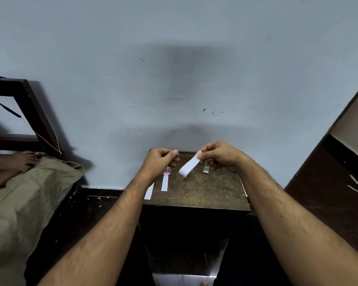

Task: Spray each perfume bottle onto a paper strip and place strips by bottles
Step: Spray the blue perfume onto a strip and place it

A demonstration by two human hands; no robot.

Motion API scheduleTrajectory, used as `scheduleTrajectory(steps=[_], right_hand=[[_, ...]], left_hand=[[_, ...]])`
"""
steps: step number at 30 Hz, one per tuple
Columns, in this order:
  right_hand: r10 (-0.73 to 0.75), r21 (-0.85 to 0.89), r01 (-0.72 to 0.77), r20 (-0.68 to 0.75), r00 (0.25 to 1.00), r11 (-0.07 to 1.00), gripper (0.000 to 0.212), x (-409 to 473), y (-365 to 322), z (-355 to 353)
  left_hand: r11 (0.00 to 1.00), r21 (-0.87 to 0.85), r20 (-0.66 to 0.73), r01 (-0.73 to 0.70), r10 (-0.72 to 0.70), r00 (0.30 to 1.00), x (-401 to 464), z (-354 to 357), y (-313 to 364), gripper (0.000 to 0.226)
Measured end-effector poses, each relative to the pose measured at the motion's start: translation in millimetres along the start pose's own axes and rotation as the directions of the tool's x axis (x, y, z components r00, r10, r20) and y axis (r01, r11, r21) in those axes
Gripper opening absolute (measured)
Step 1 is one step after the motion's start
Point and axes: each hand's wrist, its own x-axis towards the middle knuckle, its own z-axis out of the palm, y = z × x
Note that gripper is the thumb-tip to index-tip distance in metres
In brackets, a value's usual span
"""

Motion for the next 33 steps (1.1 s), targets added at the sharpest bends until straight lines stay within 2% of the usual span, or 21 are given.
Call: scheduleTrajectory(steps=[4, 6, 14, 19, 26, 33], right_hand=[[-0.007, -0.056, 0.008, 0.017, 1.000, 0.998, 0.005, -2, -5, -1], [-0.021, -0.085, 0.022, 0.017, 1.000, 0.996, 0.002, -4, -8, -2], [-0.080, -0.219, 0.076, -0.011, 0.997, 0.973, 0.002, -7, -11, -3], [-0.098, -0.211, 0.093, -0.012, 0.995, 0.973, 0.005, -7, -13, -2], [-0.108, -0.197, 0.104, -0.008, 0.994, 0.975, 0.010, -3, -15, -1], [-0.099, -0.242, 0.098, 0.006, 0.995, 0.965, 0.007, 5, -8, 2]], left_hand=[[0.997, 0.060, 0.190, 0.050, -0.061, 0.980, 6, 6, 25, 0.024], [0.995, 0.077, 0.238, 0.068, -0.085, 0.968, 6, 9, 33, 0.025], [0.990, 0.129, 0.251, 0.062, -0.093, 0.964, 2, 12, 50, 0.010], [0.974, 0.222, 0.242, 0.045, -0.100, 0.965, 0, 10, 53, 0.005], [0.965, 0.258, 0.245, 0.044, -0.109, 0.963, 2, 7, 49, 0.010], [0.965, 0.249, 0.229, 0.080, -0.139, 0.964, 5, 9, 40, 0.003]])
